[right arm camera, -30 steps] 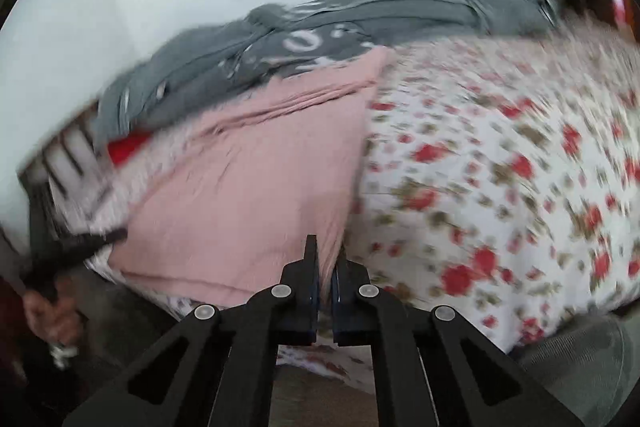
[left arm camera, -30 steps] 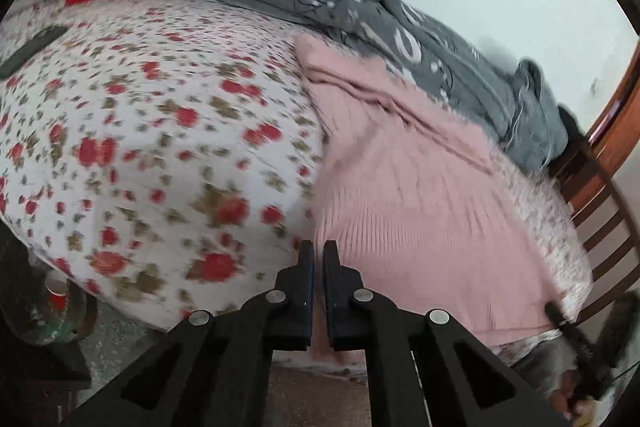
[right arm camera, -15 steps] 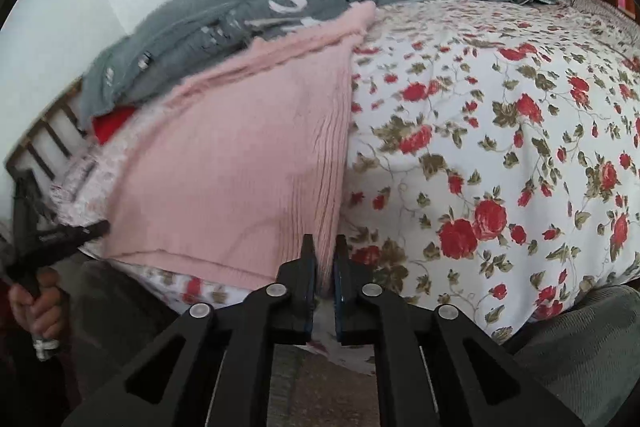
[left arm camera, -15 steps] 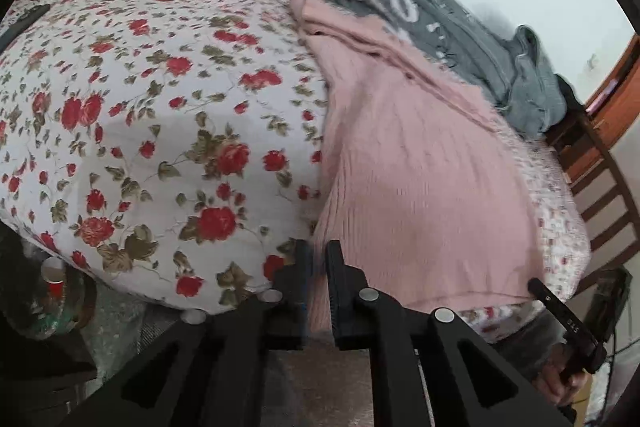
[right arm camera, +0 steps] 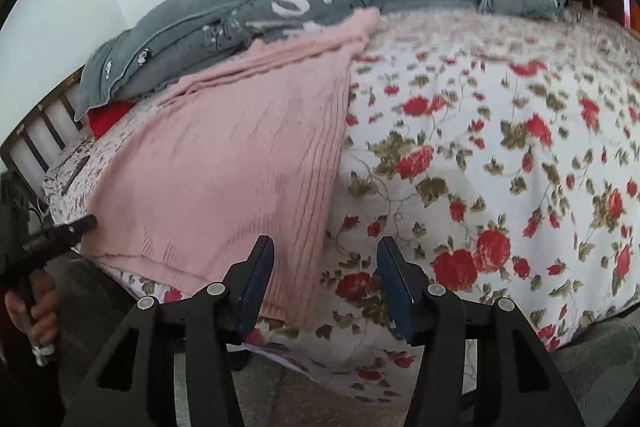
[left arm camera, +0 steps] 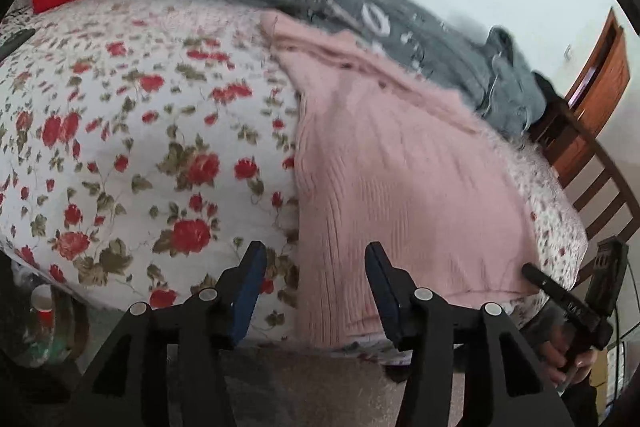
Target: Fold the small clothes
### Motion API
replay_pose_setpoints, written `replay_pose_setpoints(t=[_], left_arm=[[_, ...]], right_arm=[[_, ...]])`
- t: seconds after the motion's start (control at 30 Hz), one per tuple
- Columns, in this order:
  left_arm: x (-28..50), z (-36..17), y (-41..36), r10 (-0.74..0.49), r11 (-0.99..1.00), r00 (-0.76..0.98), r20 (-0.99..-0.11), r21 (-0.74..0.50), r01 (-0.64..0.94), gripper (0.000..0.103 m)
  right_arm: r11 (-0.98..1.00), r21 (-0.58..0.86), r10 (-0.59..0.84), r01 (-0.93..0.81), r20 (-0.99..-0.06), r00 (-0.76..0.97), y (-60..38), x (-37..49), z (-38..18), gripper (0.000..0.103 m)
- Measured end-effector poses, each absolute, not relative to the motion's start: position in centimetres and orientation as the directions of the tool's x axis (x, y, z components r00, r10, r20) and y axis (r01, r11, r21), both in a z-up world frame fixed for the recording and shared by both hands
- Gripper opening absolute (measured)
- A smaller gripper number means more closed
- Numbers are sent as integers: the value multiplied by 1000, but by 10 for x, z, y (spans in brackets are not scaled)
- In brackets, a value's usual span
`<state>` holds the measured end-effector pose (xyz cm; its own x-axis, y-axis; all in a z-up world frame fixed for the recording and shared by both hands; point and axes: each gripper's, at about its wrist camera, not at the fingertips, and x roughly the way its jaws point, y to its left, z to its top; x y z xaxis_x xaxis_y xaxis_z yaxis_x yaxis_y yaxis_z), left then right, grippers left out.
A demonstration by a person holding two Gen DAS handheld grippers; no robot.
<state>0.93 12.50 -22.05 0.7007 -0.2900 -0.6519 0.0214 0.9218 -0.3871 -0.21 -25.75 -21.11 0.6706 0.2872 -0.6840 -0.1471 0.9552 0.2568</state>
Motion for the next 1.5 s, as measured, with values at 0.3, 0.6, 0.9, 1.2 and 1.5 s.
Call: replay_pose_setpoints(t=[0.3, 0.6, 0.9, 1.2, 1.5], left_arm=[[6, -227, 144, -395, 847, 705, -589, -530, 31, 44], [33, -201, 168, -402, 803, 750, -525, -596, 14, 44], [69, -210, 135, -338, 882, 677, -654, -471, -15, 36], [66, -200, 127, -229, 943, 694, -683, -333, -16, 6], [46, -212, 198, -276, 877, 674, -686, -466, -115, 2]], right_arm=[[962, 191, 274, -197, -672, 688, -236, -9, -215, 45], [954, 212, 299, -212, -675, 675, -236, -9, -215, 45], [957, 199, 289, -209, -674, 680, -235, -9, -215, 45], [963, 165, 266, -211, -676, 687, -230, -10, -216, 45], [961, 182, 276, -207, -676, 684, -233, -10, -215, 45]])
